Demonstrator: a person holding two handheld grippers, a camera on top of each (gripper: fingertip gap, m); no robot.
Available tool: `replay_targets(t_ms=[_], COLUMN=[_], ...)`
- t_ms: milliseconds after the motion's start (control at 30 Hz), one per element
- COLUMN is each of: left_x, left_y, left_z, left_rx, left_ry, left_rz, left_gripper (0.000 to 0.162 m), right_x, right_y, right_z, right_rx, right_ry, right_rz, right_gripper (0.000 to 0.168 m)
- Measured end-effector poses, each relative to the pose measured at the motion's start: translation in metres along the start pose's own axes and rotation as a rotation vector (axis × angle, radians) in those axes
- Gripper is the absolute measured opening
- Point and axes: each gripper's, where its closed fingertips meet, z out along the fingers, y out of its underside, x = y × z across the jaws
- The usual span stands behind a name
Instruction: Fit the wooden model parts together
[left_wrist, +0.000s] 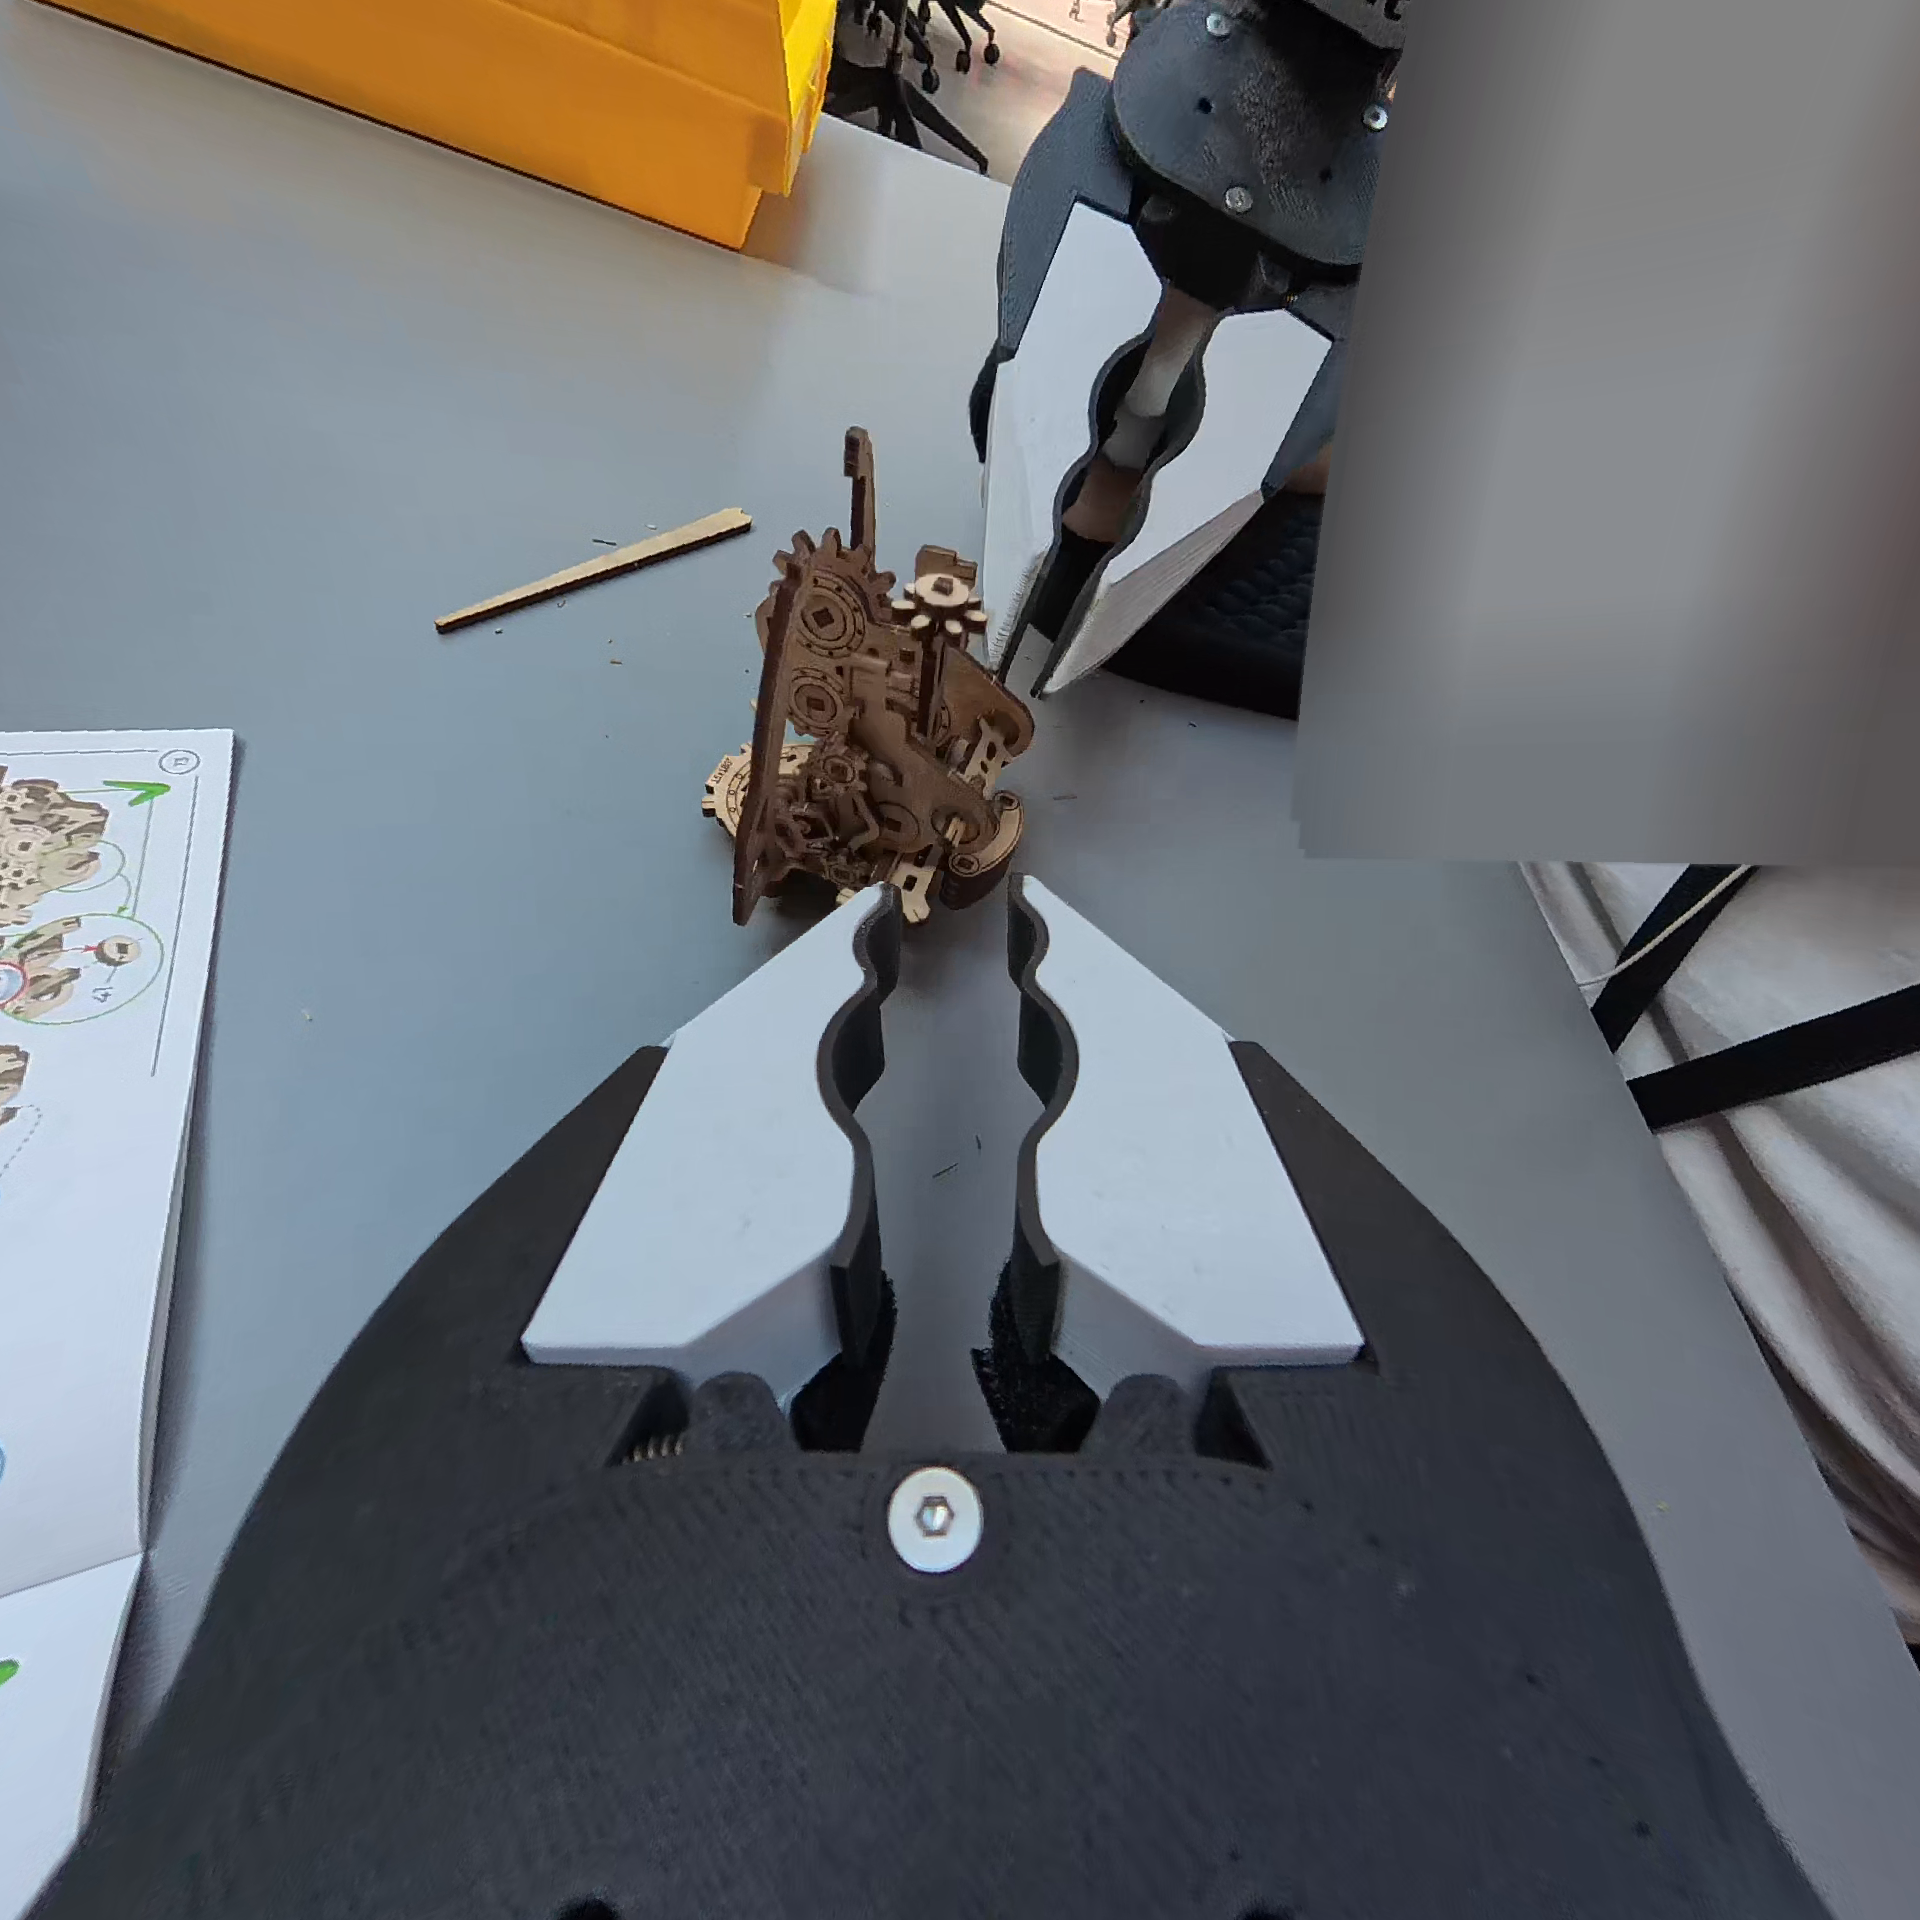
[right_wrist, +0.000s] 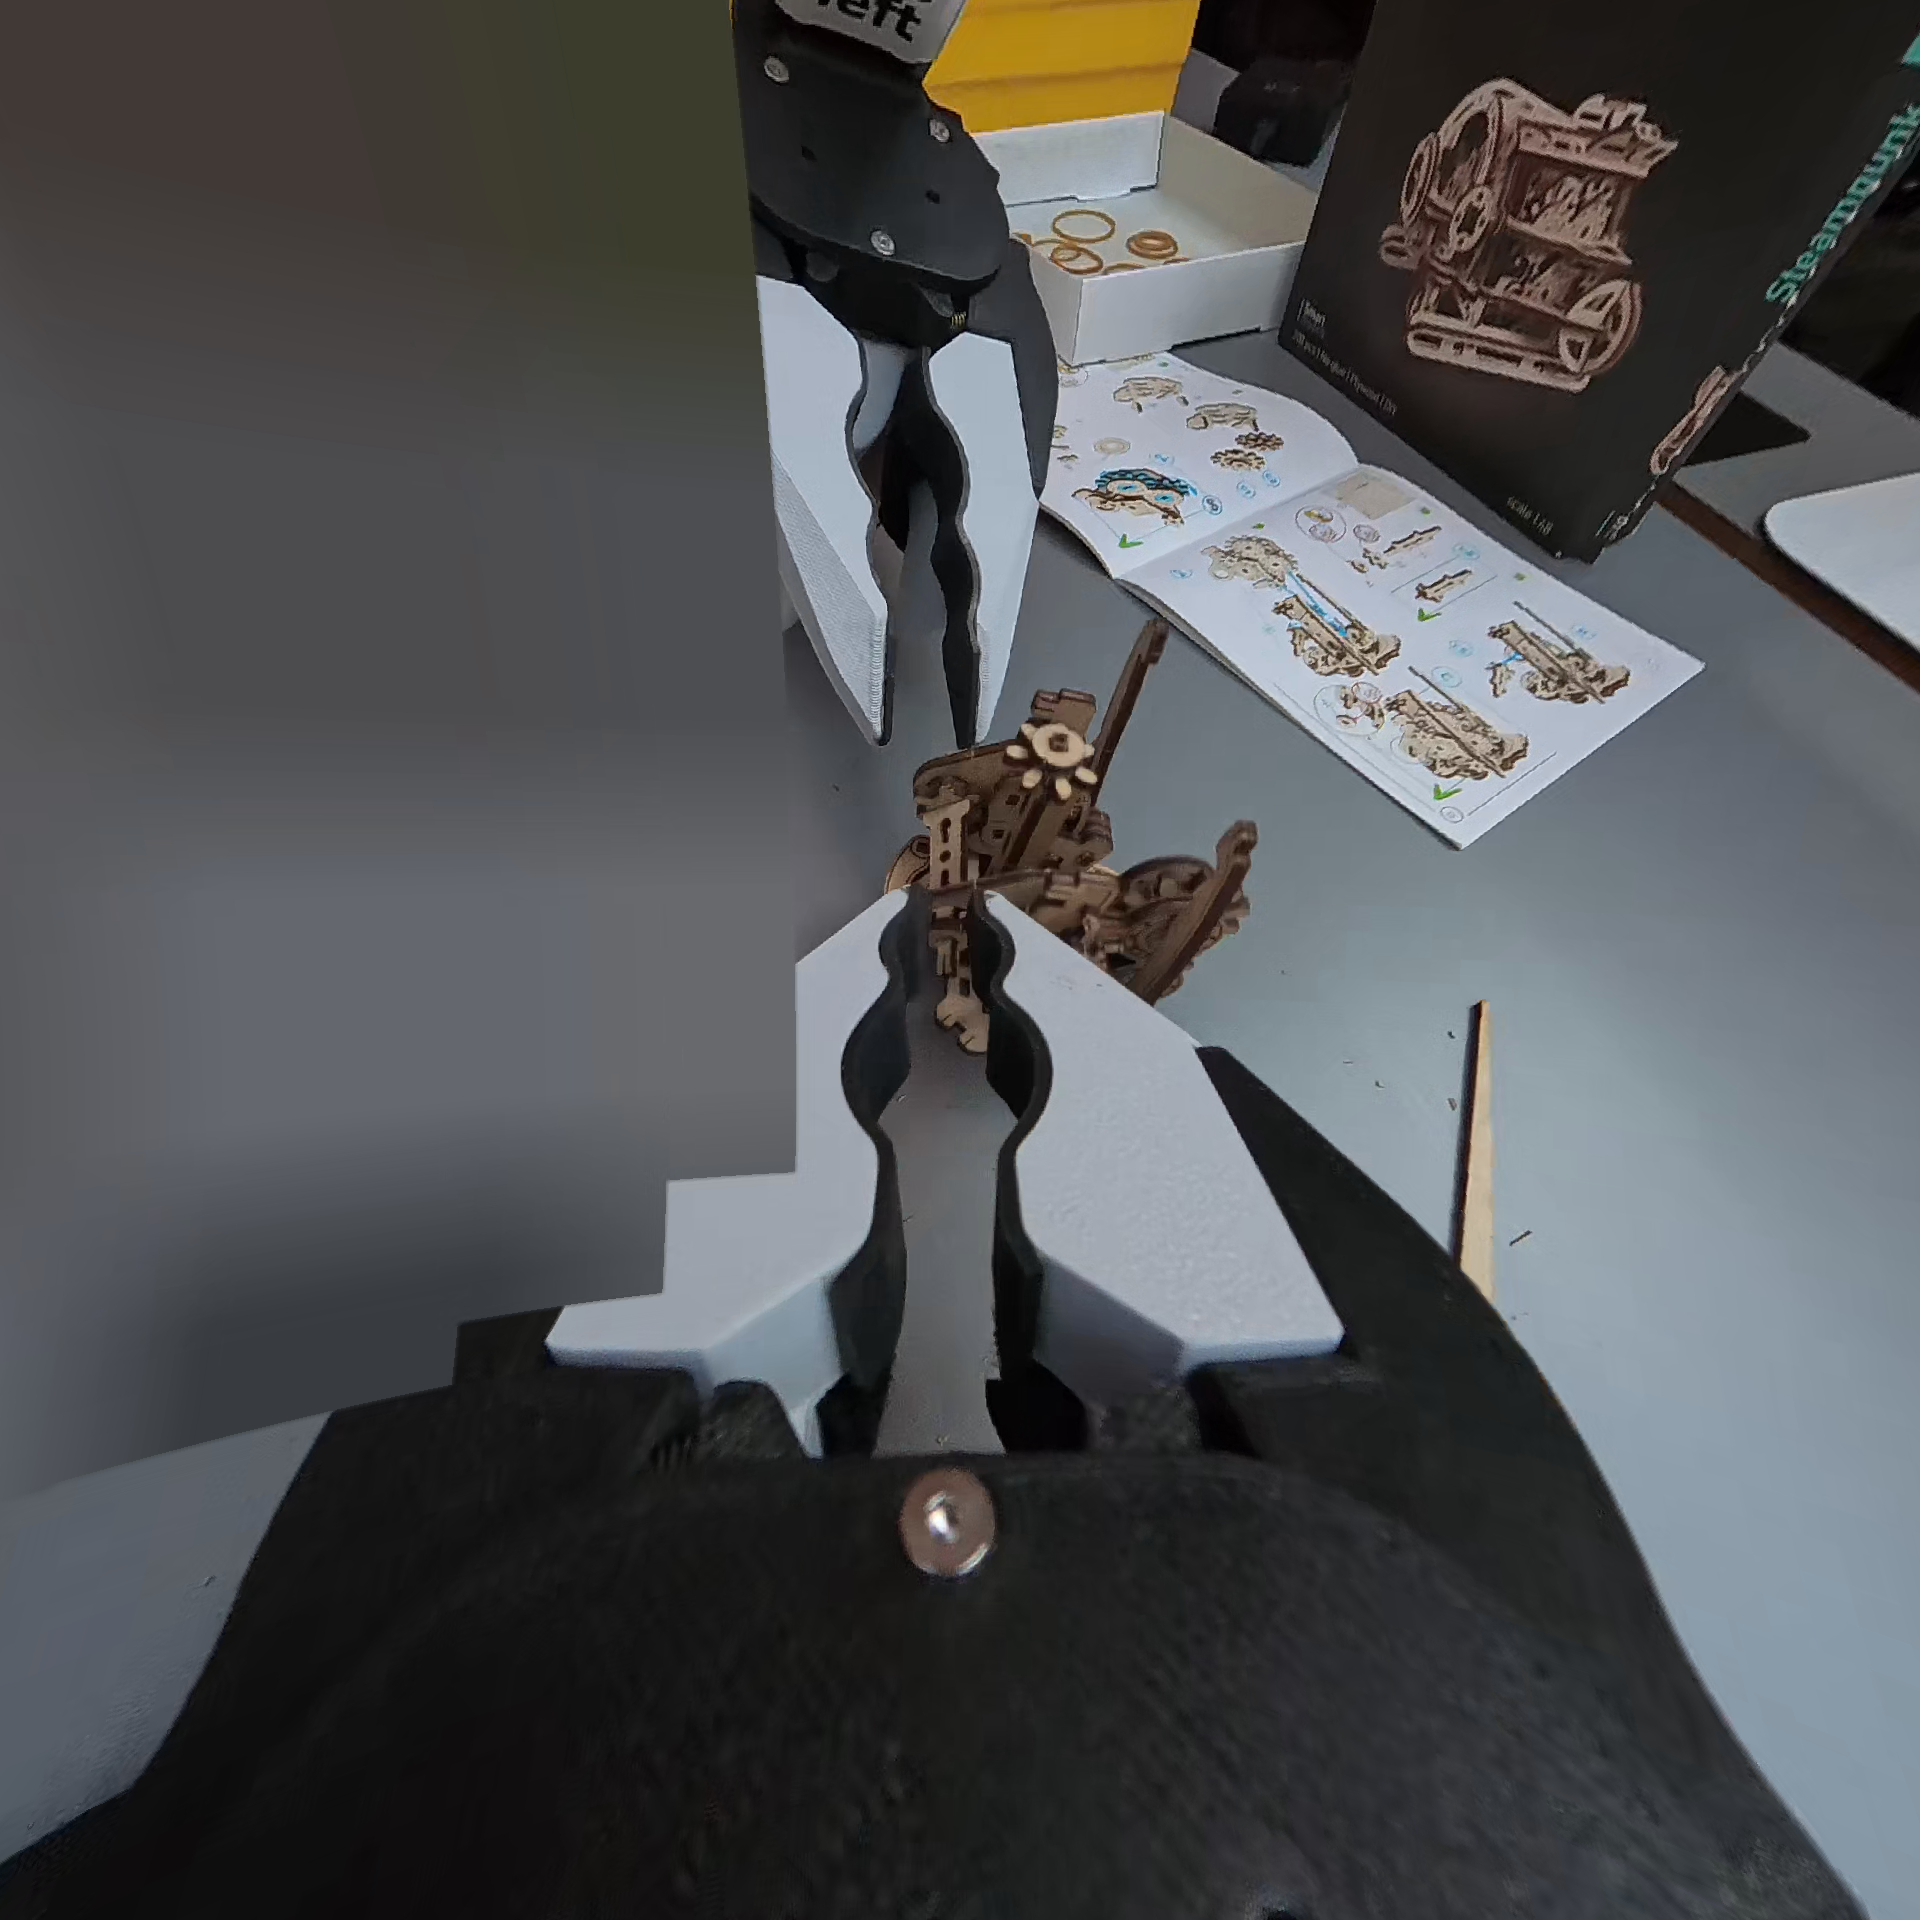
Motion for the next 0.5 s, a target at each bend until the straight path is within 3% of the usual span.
replay_targets(t_ms=[167,500], left_x=[-0.005,0.0], left_y=[0.006,-0.01], left_z=[0.002,0.005], left_rx=[-0.035,0.023], left_ry=[-0.076,-0.167], left_rz=[0.126,0.278], left_gripper=[0.019,0.02], right_x=[-0.007,-0.009], right_y=[-0.001,0.013], right_z=[-0.003,-0.013], right_rx=[0.032,-0.003], right_ry=[0.006,0.006], right_rz=[-0.301,-0.578], right_gripper=[0.022,0.011])
